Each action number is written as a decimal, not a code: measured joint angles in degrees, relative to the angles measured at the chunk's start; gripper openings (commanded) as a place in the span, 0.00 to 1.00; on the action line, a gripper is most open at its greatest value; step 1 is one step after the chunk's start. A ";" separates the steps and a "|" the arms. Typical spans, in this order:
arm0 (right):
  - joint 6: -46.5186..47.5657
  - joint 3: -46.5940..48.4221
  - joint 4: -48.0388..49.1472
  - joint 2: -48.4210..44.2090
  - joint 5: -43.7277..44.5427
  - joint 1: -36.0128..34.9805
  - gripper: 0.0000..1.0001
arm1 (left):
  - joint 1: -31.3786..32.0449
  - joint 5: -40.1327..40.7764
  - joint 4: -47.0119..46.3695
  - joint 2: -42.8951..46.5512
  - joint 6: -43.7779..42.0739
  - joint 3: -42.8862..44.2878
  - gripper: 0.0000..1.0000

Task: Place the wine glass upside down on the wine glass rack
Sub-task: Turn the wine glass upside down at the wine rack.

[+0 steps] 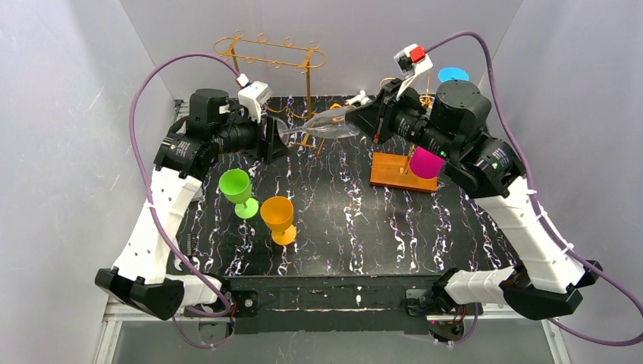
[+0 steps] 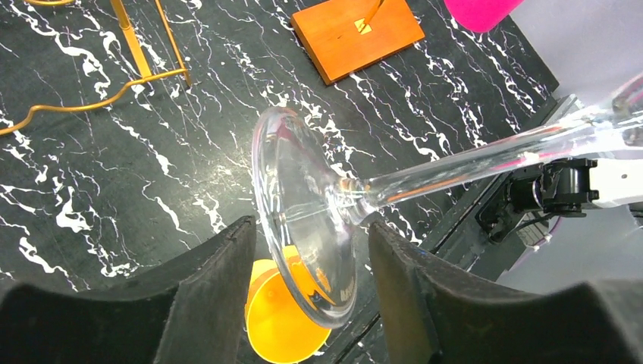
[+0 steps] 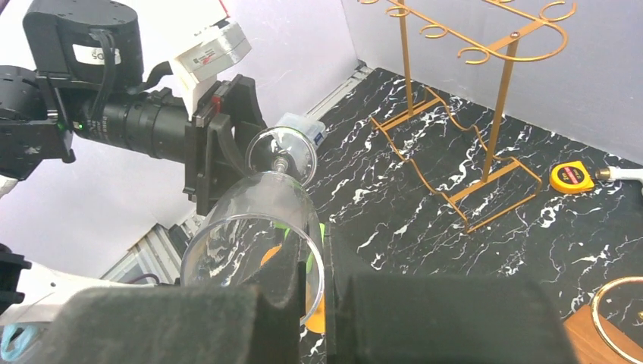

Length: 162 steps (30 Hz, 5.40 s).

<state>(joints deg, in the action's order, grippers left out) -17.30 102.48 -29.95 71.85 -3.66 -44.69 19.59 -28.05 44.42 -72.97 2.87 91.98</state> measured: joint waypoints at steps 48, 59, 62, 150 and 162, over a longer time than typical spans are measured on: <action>-2.58 -7.32 1.27 0.83 -15.65 0.31 0.99 | -0.46 1.77 -17.22 5.73 -52.37 -4.66 0.00; -8.94 -17.20 12.24 2.19 -19.17 -3.43 0.98 | -0.31 -0.15 -18.34 5.73 -58.95 -4.09 0.00; -9.07 -17.97 13.07 3.23 -18.69 -5.42 0.98 | -0.24 -0.20 -18.82 5.70 -60.02 -3.93 0.00; -14.05 -72.13 46.49 -17.77 34.38 6.23 0.46 | 0.09 -6.45 -11.41 11.61 -19.80 -5.38 0.98; -12.20 -68.26 49.44 -11.89 28.65 6.38 0.46 | 0.09 -6.43 -11.41 11.61 -20.28 -5.42 0.98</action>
<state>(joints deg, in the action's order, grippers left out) -29.50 34.22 19.49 59.96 24.99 -38.30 19.68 -34.48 33.01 -61.36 -17.41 86.56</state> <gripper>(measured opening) 0.661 0.983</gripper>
